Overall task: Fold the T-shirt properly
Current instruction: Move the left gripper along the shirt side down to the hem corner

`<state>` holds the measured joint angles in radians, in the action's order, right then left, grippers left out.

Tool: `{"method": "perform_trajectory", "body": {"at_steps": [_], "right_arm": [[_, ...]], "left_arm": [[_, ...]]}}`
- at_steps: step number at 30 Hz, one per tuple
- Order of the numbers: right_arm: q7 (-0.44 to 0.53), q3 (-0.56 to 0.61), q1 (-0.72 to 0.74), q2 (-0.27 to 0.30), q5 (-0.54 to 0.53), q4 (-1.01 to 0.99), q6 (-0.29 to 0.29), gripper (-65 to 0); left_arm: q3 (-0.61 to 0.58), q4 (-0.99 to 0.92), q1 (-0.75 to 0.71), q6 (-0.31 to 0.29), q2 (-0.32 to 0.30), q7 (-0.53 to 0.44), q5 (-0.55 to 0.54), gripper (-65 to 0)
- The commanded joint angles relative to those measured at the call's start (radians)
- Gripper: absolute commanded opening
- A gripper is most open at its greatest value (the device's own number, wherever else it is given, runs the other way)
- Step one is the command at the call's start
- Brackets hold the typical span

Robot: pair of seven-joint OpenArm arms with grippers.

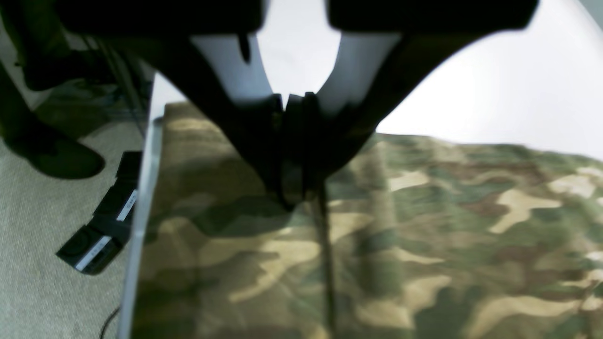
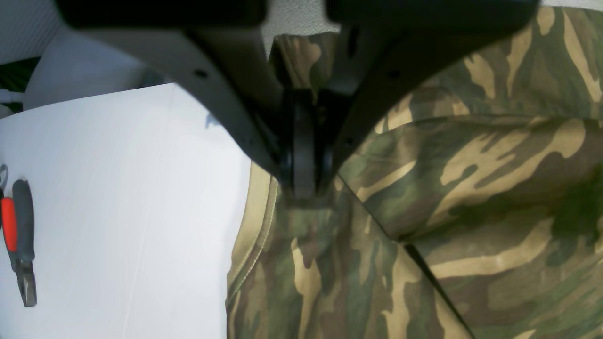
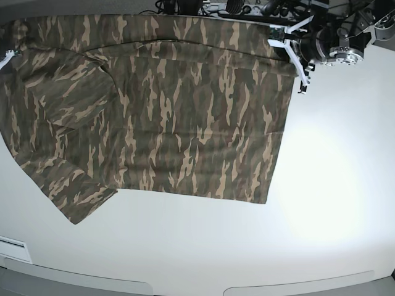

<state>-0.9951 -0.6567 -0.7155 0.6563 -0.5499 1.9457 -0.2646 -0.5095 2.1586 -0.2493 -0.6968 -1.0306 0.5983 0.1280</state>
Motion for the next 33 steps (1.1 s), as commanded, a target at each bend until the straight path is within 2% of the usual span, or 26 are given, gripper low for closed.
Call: {"method": "perform_trajectory", "body": {"at_steps": [1,4,5,6,10,12,18,21,24,28,30,33], "right_arm": [[0.016,-0.014,-0.002,0.02,0.004,0.014,0.008,-65.0],[0.016,-0.014,-0.002,0.02,0.004,0.014,0.008,-65.0],[0.016,-0.014,-0.002,0.02,0.004,0.014,0.008,-65.0],[0.016,-0.014,-0.002,0.02,0.004,0.014,0.008,-65.0],[0.016,-0.014,-0.002,0.02,0.004,0.014,0.008,-65.0],[0.015,-0.014,-0.002,0.02,0.004,0.014,0.008,-65.0],[0.015,-0.014,-0.002,0.02,0.004,0.014,0.008,-65.0],[0.016,-0.014,-0.002,0.02,0.004,0.014,0.008,-65.0],[0.016,-0.014,-0.002,0.02,0.004,0.014,0.007,-65.0],[0.029,-0.014,-0.002,0.02,0.004,0.014,0.008,-65.0],[0.042,-0.014,-0.002,0.02,0.004,0.014,0.008,-65.0],[0.049,-0.014,0.001,0.02,0.004,0.014,0.008,-65.0]], "left_arm": [[0.008,0.002,0.006,-0.001,-0.013,-0.02,-0.004,-65.0],[0.008,-0.013,0.007,-0.001,0.005,-0.027,0.0,-65.0],[0.008,-0.014,0.009,0.021,0.016,-0.027,0.007,-65.0],[0.008,-0.016,0.012,0.073,0.027,-0.038,0.032,-65.0],[0.008,-0.017,0.046,0.344,0.073,-0.075,0.159,-65.0],[0.008,-0.017,0.07,0.425,0.091,-0.067,0.179,-65.0],[0.008,-0.016,0.098,0.447,0.1,-0.04,0.179,-65.0],[0.008,-0.016,0.098,0.486,0.1,-0.021,0.179,-65.0],[0.008,-0.016,0.098,0.583,0.1,0.005,0.18,-65.0],[0.009,-0.016,0.108,0.773,0.1,0.055,0.241,-65.0],[0.009,-0.016,0.131,0.821,0.103,0.077,0.23,-65.0],[0.01,-0.026,0.176,0.853,0.121,0.089,0.166,-65.0]]}}
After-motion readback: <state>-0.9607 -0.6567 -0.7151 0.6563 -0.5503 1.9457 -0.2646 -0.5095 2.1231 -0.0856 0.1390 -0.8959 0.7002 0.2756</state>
